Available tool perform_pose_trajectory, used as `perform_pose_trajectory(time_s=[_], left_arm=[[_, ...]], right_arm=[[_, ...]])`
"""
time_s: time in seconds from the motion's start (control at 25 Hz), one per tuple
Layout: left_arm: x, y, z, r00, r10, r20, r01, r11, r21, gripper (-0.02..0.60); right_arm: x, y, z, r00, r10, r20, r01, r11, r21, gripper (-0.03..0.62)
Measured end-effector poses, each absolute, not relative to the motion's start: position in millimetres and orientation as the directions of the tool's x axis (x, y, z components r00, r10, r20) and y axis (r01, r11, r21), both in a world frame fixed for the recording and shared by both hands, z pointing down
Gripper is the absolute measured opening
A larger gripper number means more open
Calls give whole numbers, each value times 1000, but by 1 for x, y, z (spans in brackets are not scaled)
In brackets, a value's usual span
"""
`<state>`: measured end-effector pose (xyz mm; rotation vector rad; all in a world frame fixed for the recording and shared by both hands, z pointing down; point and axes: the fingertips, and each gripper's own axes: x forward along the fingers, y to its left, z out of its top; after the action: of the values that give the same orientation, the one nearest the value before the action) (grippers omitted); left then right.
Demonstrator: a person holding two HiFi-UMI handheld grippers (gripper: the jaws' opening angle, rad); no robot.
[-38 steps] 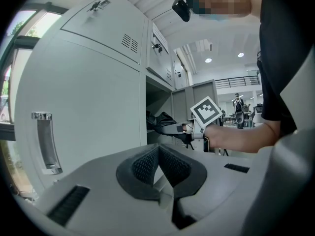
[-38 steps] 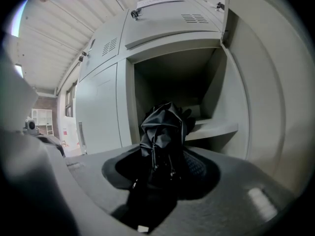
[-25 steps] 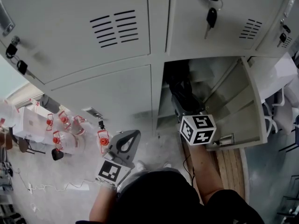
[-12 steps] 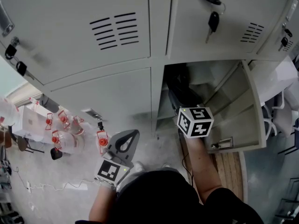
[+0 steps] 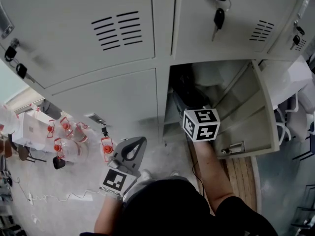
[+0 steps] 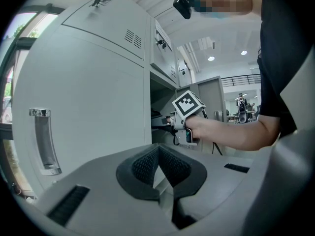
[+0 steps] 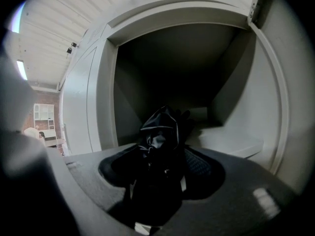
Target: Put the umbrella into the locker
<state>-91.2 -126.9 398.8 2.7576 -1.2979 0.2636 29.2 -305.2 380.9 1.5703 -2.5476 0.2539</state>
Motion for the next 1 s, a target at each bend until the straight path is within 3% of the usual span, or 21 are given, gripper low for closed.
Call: perform_pose_trajectory(time_s=[0.44,0.8,1.0], left_arm=[[-92,-120,402,628,-753,195,-769,-639,9,6],[-80,-123,406,660,-725,198,-743,-669,24,6],[-70,-123,408,682,-704,198,-722,-691,30,6]], right_arm=[[38,-284,383,-412,-897,159,-911,411,-39,256],[59,-243,409,-397,-894,208,-917,394,-61,256],[70,-229,414,-364,-910,199,-931,358,-62,217]])
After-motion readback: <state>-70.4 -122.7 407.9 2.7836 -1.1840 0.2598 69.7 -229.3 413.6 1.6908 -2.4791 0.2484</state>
